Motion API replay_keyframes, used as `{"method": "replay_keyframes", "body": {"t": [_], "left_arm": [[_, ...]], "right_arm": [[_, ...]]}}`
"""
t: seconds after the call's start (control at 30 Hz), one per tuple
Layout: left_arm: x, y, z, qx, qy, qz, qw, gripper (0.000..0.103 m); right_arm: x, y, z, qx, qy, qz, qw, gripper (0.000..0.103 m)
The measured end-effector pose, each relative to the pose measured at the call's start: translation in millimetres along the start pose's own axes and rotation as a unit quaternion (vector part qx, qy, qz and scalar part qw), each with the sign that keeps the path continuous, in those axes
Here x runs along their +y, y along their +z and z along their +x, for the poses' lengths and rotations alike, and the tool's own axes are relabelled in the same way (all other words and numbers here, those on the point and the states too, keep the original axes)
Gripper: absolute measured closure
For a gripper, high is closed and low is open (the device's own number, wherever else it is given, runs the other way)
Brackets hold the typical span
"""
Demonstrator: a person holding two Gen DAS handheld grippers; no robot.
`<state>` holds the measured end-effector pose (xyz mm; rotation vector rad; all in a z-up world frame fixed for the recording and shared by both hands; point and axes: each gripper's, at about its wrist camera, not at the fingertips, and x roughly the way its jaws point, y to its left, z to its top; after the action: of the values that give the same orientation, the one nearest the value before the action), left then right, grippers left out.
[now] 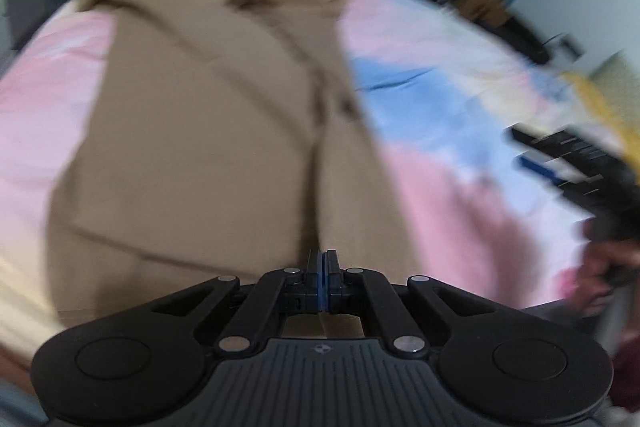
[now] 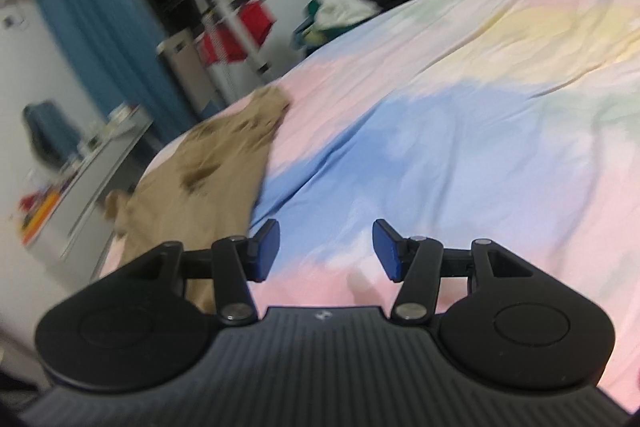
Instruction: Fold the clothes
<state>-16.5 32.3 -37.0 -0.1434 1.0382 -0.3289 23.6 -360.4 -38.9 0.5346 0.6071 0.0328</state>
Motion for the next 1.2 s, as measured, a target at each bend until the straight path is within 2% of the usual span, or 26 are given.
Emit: {"method": "replay_keyframes", "body": {"t": [0.13, 0.27, 0.33, 0.37, 0.53, 0.67, 0.73, 0.8, 0.9, 1.03, 1.1, 1.2], "left_arm": [[20.8, 2.9, 6.9, 0.013, 0.015, -0.026, 0.9995, 0.102], [32.5, 1.9, -2.3, -0.001, -0.01, -0.04, 0.9992, 0.1], [37.5, -0.1, -7.7, -0.009, -0.025, -0.044, 0.9987, 0.094], [39.5, -1.0, -9.9, -0.016, -0.034, -0.046, 0.9982, 0.088], [47.8, -4.1, -18.6, -0.059, -0.082, -0.058, 0.9932, 0.076], [61.3, -3.7, -26.2, -0.086, -0.123, -0.092, 0.9844, 0.062], [70.5, -3.6, -28.9, -0.093, -0.137, -0.114, 0.9796, 0.062], [78.3, -3.5, -31.1, -0.097, -0.146, -0.132, 0.9757, 0.061], [86.4, -3.5, -33.6, -0.101, -0.151, -0.15, 0.9719, 0.05], [91.2, -4.2, -37.3, -0.108, -0.152, -0.159, 0.9696, 0.04], [91.7, -3.1, -38.6, -0.111, -0.147, -0.158, 0.9701, 0.037], [87.2, -0.7, -42.5, -0.121, -0.123, -0.142, 0.9748, 0.029]], "right_arm": [[21.6, -16.7, 18.5, 0.078, 0.039, -0.031, 0.996, 0.048], [43.2, -33.5, 36.9, 0.156, 0.078, -0.062, 0.983, 0.048], [54.0, -41.8, 46.1, 0.194, 0.096, -0.078, 0.973, 0.048], [57.6, -45.0, 47.6, 0.203, 0.092, -0.087, 0.971, 0.049], [75.6, -60.7, 55.0, 0.248, 0.068, -0.133, 0.957, 0.049], [89.9, -73.3, 60.9, 0.283, 0.048, -0.169, 0.943, 0.049], [98.0, -79.4, 59.9, 0.296, 0.046, -0.188, 0.936, 0.059], [106.8, -85.3, 55.2, 0.304, 0.05, -0.208, 0.928, 0.095], [114.9, -87.1, 46.6, 0.309, 0.049, -0.23, 0.921, 0.099], [111.2, -69.0, 22.5, 0.304, 0.048, -0.241, 0.921, 0.099], [107.6, -62.6, 13.2, 0.302, 0.049, -0.241, 0.921, 0.099], [110.5, -68.8, 16.7, 0.308, 0.036, -0.265, 0.913, 0.099]]}}
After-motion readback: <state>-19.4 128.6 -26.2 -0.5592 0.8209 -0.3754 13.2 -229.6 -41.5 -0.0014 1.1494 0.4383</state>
